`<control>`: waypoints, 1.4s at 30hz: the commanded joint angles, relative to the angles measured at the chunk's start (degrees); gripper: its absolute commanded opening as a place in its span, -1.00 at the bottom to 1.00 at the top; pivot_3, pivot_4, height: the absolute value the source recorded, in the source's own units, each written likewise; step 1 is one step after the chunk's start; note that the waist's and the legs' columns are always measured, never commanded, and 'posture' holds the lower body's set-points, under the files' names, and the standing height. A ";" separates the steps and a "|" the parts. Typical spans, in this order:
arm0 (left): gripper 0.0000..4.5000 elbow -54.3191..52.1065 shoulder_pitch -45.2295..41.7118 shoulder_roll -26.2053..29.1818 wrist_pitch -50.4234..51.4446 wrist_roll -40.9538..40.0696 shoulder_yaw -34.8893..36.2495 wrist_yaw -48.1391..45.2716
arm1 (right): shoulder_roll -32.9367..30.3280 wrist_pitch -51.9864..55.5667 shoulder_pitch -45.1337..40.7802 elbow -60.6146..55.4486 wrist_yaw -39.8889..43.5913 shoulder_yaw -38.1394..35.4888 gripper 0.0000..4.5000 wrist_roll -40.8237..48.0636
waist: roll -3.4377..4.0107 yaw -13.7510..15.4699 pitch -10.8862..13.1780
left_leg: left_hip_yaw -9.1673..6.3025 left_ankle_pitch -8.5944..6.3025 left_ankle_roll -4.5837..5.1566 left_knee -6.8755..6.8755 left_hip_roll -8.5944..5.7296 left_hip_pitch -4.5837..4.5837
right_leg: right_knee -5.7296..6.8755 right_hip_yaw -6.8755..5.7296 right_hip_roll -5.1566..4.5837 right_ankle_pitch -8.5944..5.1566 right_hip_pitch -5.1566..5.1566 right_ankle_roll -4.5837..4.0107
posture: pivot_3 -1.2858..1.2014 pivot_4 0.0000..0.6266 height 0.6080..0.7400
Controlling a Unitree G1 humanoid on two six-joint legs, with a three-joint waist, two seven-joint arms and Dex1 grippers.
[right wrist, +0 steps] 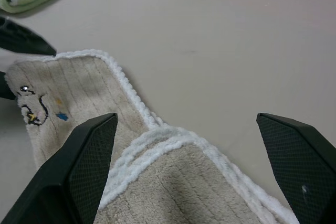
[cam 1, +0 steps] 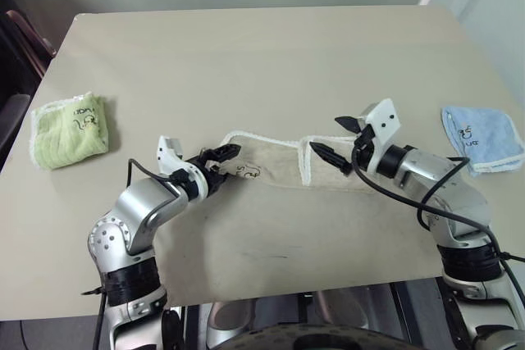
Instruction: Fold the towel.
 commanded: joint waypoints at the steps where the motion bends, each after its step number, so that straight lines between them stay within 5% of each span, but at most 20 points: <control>1: 0.12 -1.51 0.00 -0.07 -1.57 0.12 1.60 -0.17 | -0.65 -1.09 -0.72 -0.94 0.06 -1.31 1.00 -0.34 | 0.00 0.00 0.00 | 0.00 0.00 0.00 0.00 0.00 0.00 | 0.00 0.00 0.00 0.00 0.00 0.00 | 0.03 -0.52 1.00; 8: -0.99 -0.43 -1.56 0.20 -2.51 0.12 2.70 -1.61 | -0.73 -1.32 -0.78 -0.56 0.11 -1.32 1.00 -0.74 | -0.01 0.00 0.01 | 0.00 -0.01 -0.01 0.00 0.00 0.00 | 0.00 0.00 0.00 0.00 0.00 -0.01 | 0.03 -0.52 1.00; 28: -0.99 6.37 -8.16 6.83 9.34 0.12 -5.04 -33.84 | -4.80 1.95 4.72 -8.57 1.03 -8.12 1.00 4.49 | -0.09 0.46 0.05 | -0.08 -0.02 -0.04 0.01 -0.09 -0.09 | -0.01 0.03 -0.05 0.14 0.02 -0.31 | 0.03 -0.52 1.00; 42: -0.99 23.93 -23.01 1.01 14.38 3.83 -20.93 -47.82 | -9.79 9.19 10.44 -14.97 -1.14 -30.87 1.00 17.46 | -0.13 0.92 0.07 | 0.05 0.10 -0.27 0.13 -0.28 -0.17 | -0.04 0.11 -0.25 -0.18 0.12 0.08 | 0.03 -0.52 1.00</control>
